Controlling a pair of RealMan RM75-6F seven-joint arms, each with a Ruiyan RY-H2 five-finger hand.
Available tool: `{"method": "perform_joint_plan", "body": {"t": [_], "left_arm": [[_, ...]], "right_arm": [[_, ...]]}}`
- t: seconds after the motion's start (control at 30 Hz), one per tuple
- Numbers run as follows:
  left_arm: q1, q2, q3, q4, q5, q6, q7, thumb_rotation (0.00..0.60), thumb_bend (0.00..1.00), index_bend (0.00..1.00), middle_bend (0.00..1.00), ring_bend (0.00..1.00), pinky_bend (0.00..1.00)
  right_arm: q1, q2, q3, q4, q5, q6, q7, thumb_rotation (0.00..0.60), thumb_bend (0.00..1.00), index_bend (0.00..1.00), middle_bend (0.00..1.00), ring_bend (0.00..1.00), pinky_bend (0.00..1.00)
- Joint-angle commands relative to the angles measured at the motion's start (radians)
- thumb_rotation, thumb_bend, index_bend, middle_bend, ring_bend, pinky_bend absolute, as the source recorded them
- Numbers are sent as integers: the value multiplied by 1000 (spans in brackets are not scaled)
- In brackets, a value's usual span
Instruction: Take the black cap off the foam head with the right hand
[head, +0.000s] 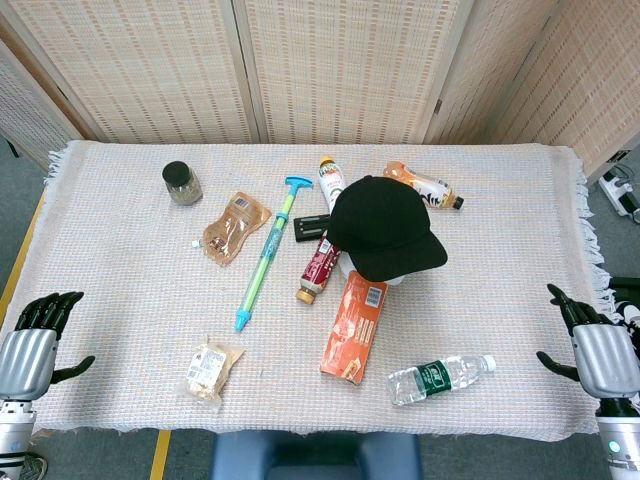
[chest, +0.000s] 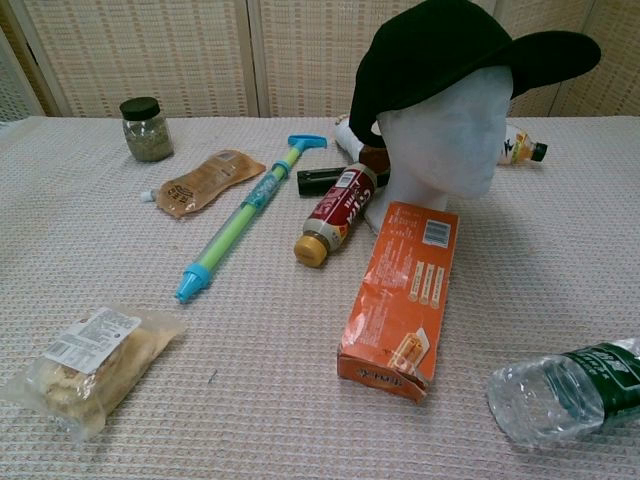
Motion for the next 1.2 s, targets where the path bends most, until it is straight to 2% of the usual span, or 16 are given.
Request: {"method": "perform_joint_plan", "body": {"t": [0.03, 0.37, 0.63, 0.7, 0.9, 1.0, 1.2], "left_arm": [[-3, -2, 1, 2, -1, -5, 2, 600, 30, 156, 195, 145, 162], [1, 0, 2, 2, 2, 6, -7, 600, 31, 156, 195, 145, 162], [-3, -2, 3, 3, 11, 6, -13, 600, 29, 156, 195, 145, 161], [-5, -2, 2, 2, 10, 5, -17, 600, 30, 156, 195, 145, 161], [-9, 3, 3, -3, 15, 1, -21, 600, 30, 158, 195, 145, 162], [-8, 7, 3, -8, 16, 3, -22, 600, 28, 159, 195, 145, 162], [-4, 14, 6, -16, 11, 3, -20, 600, 30, 159, 195, 145, 162]], "right_arm": [[2, -5, -3, 2, -1, -6, 2, 600, 0, 98, 264, 271, 465], [-6, -12, -4, 15, -17, 15, 23, 600, 0, 104, 265, 279, 465], [2, -26, -3, 34, -67, 41, 42, 600, 0, 180, 297, 347, 478], [13, -33, 5, 41, -91, 51, 47, 600, 0, 210, 323, 412, 539], [89, -45, 37, 47, -174, 36, 51, 600, 0, 277, 351, 724, 821], [142, -36, 61, 23, -199, 0, 35, 600, 0, 276, 351, 787, 882], [212, -17, 100, -27, -217, -46, 15, 600, 0, 266, 351, 823, 945]]}}
